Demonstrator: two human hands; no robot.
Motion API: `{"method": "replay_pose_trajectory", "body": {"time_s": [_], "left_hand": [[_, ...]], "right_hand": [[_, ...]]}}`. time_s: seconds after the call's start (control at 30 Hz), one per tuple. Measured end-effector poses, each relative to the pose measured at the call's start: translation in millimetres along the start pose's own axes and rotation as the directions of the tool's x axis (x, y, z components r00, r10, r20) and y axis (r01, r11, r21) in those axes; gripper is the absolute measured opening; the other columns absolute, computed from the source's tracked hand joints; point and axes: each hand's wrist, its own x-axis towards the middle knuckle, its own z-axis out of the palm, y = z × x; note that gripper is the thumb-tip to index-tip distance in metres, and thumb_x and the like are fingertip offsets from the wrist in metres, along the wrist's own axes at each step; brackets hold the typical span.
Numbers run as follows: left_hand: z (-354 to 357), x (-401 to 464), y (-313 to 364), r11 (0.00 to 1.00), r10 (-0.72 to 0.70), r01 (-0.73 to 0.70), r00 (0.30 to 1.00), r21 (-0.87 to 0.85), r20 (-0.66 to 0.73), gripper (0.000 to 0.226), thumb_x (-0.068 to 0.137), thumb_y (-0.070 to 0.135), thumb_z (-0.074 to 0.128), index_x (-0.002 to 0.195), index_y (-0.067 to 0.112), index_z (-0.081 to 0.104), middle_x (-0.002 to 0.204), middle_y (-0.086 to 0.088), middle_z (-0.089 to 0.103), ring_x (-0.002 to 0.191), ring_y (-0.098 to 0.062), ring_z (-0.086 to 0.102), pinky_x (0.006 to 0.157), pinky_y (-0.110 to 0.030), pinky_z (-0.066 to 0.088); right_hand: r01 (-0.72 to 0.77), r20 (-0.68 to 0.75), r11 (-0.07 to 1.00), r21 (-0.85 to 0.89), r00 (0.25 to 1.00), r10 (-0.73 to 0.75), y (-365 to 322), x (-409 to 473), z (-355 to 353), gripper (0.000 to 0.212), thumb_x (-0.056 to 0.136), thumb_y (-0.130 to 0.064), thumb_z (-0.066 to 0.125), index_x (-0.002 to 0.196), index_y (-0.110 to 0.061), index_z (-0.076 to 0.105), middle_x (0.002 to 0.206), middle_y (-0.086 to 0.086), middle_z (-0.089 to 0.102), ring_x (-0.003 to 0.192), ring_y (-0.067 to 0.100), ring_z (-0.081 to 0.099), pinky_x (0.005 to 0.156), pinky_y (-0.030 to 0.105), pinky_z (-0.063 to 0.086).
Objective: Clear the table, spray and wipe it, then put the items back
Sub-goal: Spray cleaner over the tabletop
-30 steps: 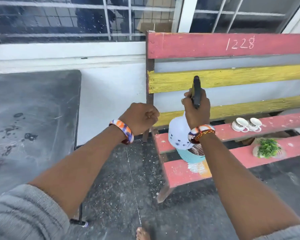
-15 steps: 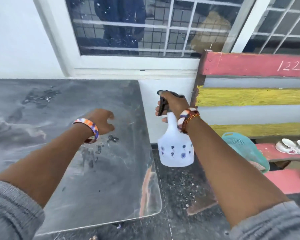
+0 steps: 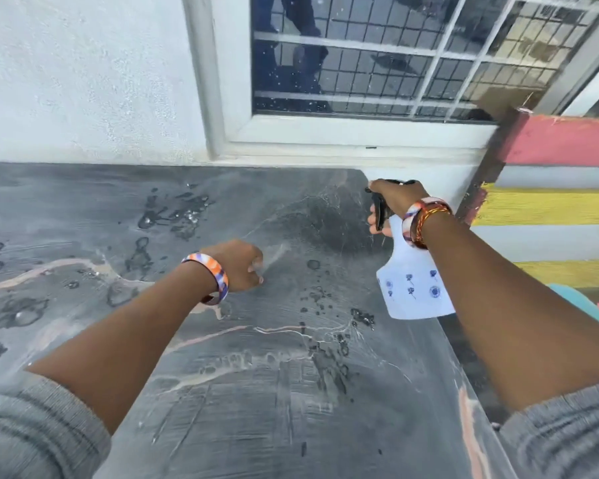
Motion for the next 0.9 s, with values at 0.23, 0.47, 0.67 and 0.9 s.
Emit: {"method": "replay_pose_trajectory", "body": {"time_s": [0.23, 0.47, 0.67, 0.9], "left_hand": [[-9.0, -21.7, -45.8, 0.994, 0.058, -0.062, 0.997, -0.085, -0.055, 0.032, 0.086, 0.026, 0.057, 0.114, 0.009, 0.057, 0.107, -0.011, 0.065, 0.101, -0.031, 0.061, 0.086, -0.036, 0.05], [-1.5, -88.7, -122.3, 0.991, -0.128, 0.118, 0.975, -0.061, -0.181, 0.042, 0.085, 0.031, 0.057, 0.124, 0.016, 0.054, 0.123, -0.008, 0.062, 0.111, -0.029, 0.059, 0.092, -0.036, 0.05], [6.3, -154.5, -184.8, 0.96, -0.28, 0.277, 0.947, -0.038, -0.159, 0.04, 0.084, 0.034, 0.058, 0.12, 0.017, 0.057, 0.123, -0.01, 0.061, 0.114, -0.03, 0.056, 0.092, -0.034, 0.046], [3.3, -227.3, -272.1, 0.897, -0.44, 0.442, 0.894, 0.002, -0.089, 0.038, 0.081, 0.031, 0.061, 0.115, 0.015, 0.06, 0.12, -0.012, 0.062, 0.111, -0.031, 0.057, 0.093, -0.034, 0.047]], "right_hand": [[0.065, 0.061, 0.997, 0.052, 0.996, -0.068, -23.5, -28.8, 89.0, 0.028, 0.084, -0.023, 0.06, 0.063, -0.005, 0.056, 0.056, 0.014, 0.052, 0.027, 0.018, 0.049, 0.035, 0.018, 0.043], [0.089, 0.116, 0.993, 0.072, 0.989, -0.097, -23.6, -72.5, 165.2, 0.024, 0.082, -0.025, 0.061, 0.066, -0.007, 0.056, 0.051, 0.008, 0.049, 0.029, 0.015, 0.043, 0.035, 0.017, 0.037], [0.024, 0.241, 0.993, 0.112, 0.969, -0.051, -27.3, -113.7, 218.8, 0.027, 0.083, -0.028, 0.063, 0.07, -0.006, 0.056, 0.059, 0.011, 0.053, 0.05, 0.023, 0.053, 0.052, 0.028, 0.049], [0.134, 0.168, 0.982, 0.137, 0.973, -0.156, -31.3, -169.2, 305.4, 0.028, 0.078, -0.027, 0.066, 0.06, -0.006, 0.06, 0.036, 0.006, 0.052, 0.029, 0.019, 0.049, 0.039, 0.024, 0.046]]}}
